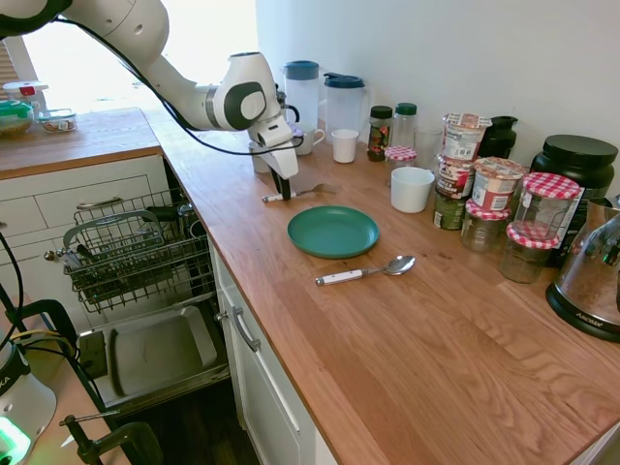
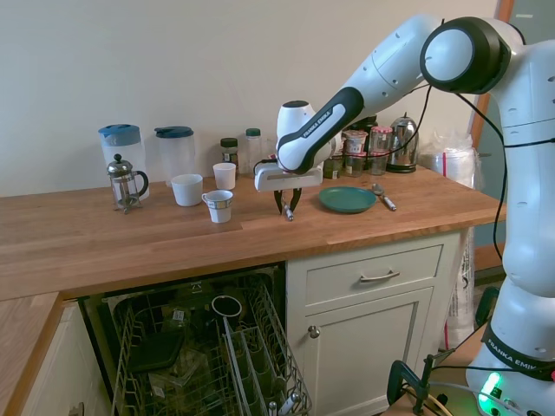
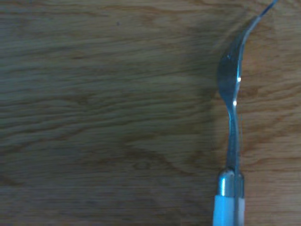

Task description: Put the fork in the dishwasher

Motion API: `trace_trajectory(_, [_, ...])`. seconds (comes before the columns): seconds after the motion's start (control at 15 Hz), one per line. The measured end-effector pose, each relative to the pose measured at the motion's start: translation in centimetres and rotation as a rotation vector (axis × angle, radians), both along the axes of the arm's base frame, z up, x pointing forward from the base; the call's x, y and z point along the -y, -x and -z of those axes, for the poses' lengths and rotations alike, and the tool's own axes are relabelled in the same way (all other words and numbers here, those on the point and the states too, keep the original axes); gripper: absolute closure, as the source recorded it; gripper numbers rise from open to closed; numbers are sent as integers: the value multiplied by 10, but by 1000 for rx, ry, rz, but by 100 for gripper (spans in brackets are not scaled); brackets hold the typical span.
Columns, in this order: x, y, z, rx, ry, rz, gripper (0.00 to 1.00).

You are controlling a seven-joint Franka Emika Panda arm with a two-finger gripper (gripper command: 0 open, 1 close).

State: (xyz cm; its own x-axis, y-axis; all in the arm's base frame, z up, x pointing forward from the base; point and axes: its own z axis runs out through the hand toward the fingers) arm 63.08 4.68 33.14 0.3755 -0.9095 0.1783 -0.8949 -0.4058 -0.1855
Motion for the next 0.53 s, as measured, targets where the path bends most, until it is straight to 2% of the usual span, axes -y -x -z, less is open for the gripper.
trace_trajectory(0.2, [0, 0, 0, -7, -3, -17, 100])
trace_trajectory(0.53, [13, 2, -5, -47, -47, -63, 100])
